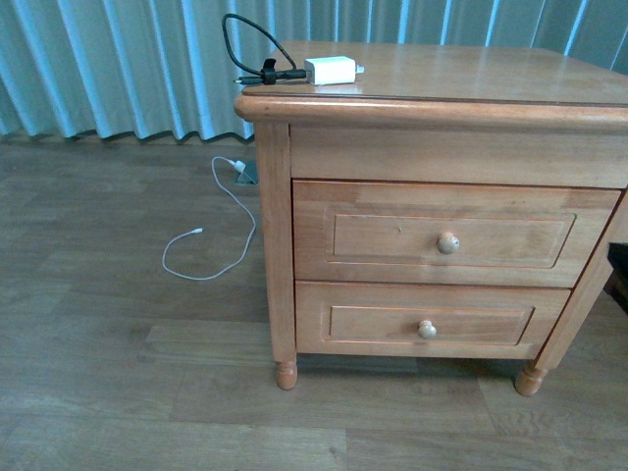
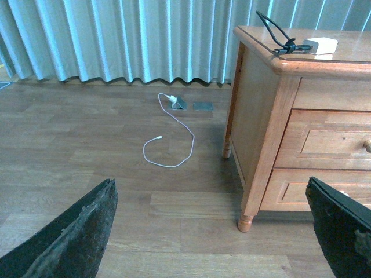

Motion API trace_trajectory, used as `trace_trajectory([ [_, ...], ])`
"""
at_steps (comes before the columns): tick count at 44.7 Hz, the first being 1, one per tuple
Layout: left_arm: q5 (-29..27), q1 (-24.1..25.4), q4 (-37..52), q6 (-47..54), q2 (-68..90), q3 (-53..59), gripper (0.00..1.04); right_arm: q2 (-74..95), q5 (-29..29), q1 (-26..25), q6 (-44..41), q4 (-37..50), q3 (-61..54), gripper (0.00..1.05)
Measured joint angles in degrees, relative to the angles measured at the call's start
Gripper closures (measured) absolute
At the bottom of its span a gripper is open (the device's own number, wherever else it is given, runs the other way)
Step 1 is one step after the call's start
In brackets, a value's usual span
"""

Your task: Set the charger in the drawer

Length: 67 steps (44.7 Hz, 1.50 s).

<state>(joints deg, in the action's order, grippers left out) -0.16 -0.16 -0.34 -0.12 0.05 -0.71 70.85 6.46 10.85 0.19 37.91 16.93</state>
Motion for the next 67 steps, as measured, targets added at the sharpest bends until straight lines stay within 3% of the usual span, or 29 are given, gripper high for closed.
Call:
trace_trajectory([
  [26,0.0,0.0,0.0,0.0,0.0,0.0,0.06,34.69,4.07,6.4,-1.16,9.09,22.1,0.08],
  [47,-0.02,0.0,0.0,0.0,0.0,0.0,0.06,55.91,6.88,6.78,-0.59,10.25,40.98,0.08],
  [67,-0.02,0.0,0.0,0.0,0.0,0.0,0.06,62.79,7.87,5.4,-1.07,9.94,48.89,0.08],
])
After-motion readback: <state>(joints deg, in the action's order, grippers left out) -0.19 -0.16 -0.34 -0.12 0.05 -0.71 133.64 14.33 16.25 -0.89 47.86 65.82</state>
